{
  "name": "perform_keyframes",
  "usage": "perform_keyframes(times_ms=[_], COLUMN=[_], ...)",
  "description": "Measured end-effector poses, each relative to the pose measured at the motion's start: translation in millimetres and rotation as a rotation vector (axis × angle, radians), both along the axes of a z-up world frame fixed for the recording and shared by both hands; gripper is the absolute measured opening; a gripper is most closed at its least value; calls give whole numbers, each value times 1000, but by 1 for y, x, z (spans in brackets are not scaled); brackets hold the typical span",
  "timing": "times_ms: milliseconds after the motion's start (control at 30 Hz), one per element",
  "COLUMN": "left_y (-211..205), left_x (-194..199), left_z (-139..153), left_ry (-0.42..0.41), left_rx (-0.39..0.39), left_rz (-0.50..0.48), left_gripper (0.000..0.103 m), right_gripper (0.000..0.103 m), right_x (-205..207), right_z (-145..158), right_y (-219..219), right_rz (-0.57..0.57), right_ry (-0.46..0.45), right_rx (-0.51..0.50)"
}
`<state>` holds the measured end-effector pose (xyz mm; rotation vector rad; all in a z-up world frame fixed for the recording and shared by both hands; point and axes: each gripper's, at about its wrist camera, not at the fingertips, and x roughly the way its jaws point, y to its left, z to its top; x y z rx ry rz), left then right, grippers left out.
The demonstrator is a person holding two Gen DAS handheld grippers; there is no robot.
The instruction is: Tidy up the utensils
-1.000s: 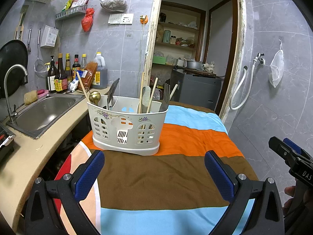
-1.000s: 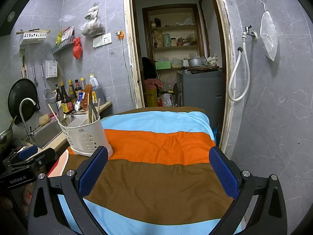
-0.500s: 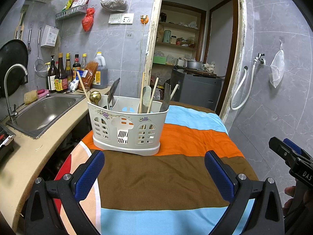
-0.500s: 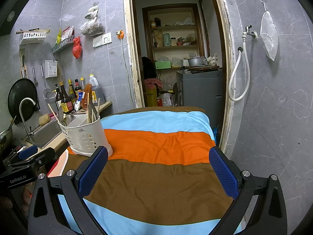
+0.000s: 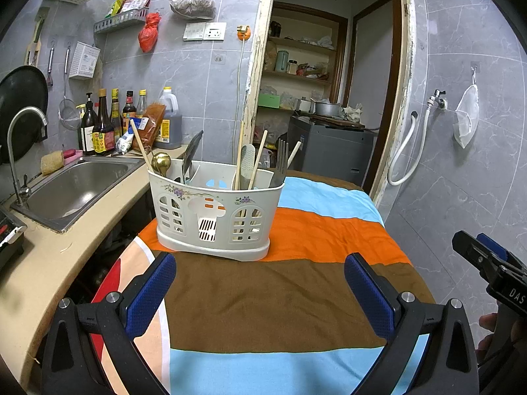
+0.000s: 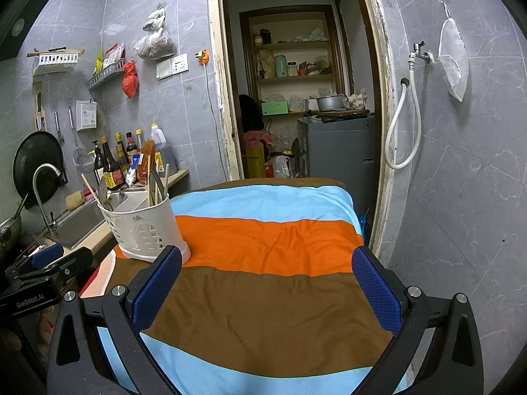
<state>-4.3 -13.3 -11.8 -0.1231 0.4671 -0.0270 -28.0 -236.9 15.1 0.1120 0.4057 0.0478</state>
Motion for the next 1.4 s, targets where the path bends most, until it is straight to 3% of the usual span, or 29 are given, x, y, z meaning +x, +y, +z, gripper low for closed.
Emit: perform_keyframes(times_ms=[1400], left_y=[3], left_x=[3], left_z=[-4], left_ry=[5], left_rx=[-10], left_rz=[12], left_gripper=[103], right_gripper=[102], right_x=[2], right_z=[2], right_y=[-3], right_rz=[2], right_ry=[3], right_rx=[-1])
